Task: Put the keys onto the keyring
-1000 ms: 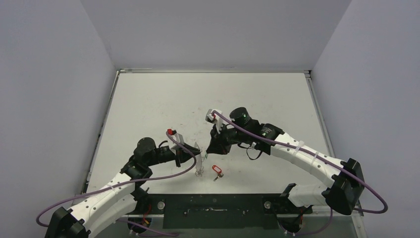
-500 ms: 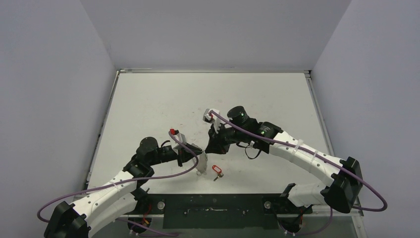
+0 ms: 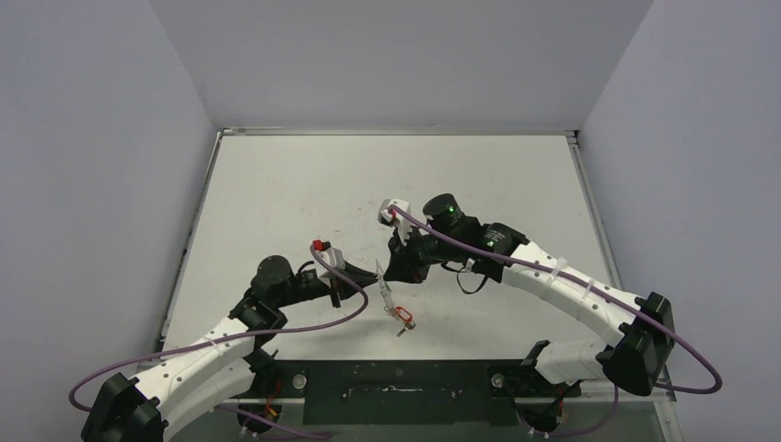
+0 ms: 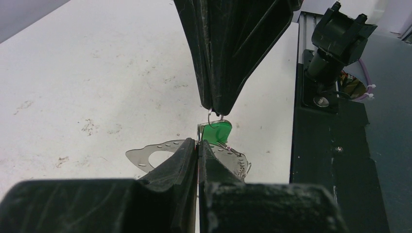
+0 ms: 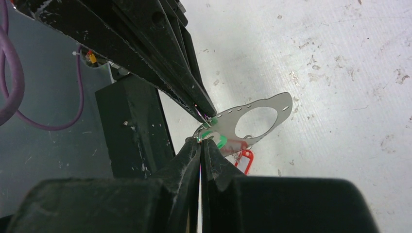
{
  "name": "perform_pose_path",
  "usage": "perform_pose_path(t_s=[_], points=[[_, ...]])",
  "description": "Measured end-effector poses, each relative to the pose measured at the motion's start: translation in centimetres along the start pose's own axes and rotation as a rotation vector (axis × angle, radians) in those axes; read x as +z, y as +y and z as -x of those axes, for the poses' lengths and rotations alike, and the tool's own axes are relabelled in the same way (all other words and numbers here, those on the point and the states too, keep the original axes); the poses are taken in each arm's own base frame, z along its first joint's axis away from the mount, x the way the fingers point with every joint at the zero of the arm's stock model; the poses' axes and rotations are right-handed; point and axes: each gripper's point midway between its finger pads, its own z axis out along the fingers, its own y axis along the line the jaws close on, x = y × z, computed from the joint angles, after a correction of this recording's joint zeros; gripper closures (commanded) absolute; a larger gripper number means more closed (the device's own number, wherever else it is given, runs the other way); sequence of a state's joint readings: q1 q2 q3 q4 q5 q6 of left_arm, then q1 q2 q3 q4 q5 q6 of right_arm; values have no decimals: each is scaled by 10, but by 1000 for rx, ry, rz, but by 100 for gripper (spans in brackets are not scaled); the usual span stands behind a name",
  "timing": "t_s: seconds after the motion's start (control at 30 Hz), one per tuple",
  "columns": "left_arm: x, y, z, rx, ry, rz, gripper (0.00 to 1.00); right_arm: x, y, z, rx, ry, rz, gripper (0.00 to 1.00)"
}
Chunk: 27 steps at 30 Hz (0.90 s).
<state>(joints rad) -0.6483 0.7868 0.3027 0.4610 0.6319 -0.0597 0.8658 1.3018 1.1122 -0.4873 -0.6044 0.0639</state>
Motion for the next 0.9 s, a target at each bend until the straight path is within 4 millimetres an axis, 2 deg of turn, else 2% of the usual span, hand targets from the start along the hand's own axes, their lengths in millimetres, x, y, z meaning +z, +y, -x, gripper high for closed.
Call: perform_pose_path(t_s=[0.33,0.9], points=[[1,0,3,9,-13,-1,100,-9,0,4,-49,17,-10,100],[1,-1,4,13,-15,-6,100,-3,1,14,-29,-13,2,100]])
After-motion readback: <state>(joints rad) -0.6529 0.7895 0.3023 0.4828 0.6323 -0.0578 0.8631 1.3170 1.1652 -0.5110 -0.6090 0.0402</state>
